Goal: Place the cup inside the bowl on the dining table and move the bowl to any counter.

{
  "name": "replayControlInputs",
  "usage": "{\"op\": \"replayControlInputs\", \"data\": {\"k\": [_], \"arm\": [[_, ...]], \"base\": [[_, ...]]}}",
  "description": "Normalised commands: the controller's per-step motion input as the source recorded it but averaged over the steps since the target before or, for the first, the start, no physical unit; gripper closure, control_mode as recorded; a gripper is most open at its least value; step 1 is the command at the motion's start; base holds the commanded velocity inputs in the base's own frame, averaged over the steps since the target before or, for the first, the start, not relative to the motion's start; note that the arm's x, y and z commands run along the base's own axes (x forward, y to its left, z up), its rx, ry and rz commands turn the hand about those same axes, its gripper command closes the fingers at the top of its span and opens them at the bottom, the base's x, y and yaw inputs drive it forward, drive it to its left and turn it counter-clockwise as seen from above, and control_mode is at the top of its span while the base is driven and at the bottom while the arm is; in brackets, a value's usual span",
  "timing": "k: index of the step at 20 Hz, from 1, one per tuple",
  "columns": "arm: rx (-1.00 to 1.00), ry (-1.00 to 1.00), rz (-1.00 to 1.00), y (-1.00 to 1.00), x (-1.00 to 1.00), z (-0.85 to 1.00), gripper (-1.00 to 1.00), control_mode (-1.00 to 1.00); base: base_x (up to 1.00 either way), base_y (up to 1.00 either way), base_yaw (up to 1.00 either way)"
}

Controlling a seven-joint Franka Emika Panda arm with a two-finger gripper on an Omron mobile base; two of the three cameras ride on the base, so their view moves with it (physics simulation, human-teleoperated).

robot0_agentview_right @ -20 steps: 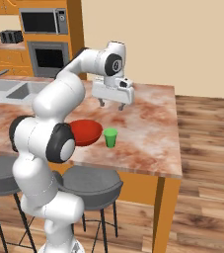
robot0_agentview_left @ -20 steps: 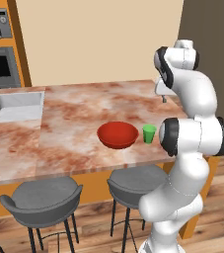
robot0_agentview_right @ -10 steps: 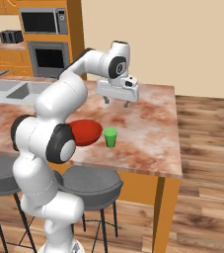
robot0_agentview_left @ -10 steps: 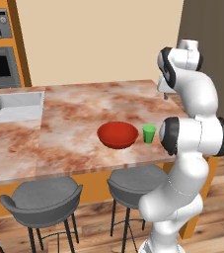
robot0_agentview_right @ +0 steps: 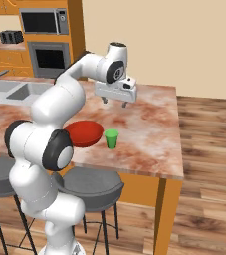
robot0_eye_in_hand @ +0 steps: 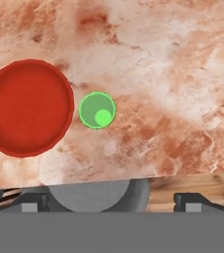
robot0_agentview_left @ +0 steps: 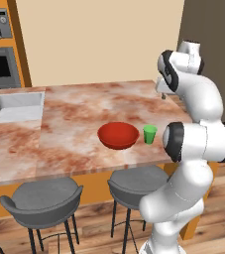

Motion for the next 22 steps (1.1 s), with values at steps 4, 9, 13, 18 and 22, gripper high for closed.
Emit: {"op": "replayControlInputs", "data": {"k": [4,9,13,18,22], "arm": [[0.00,0.00,0.00,0.11,0.08,0.00,-1.00,-1.00],[0.00,0.00,0.00,0.13,0.15,-0.05,-1.00,-1.00],[0.00,0.00,0.00,0.01,0.26,-0.04,-1.00,-1.00],[0.00,0.00,0.00,0.00,0.38,-0.03,-1.00,-1.00],[0.00,0.00,0.00,0.00,0.29,-0.04,-1.00,-1.00]], "base": [[0.00,0.00,0.00],[0.00,0.00,0.00],[0.00,0.00,0.00],[0.00,0.00,0.00],[0.00,0.00,0.00]]}}
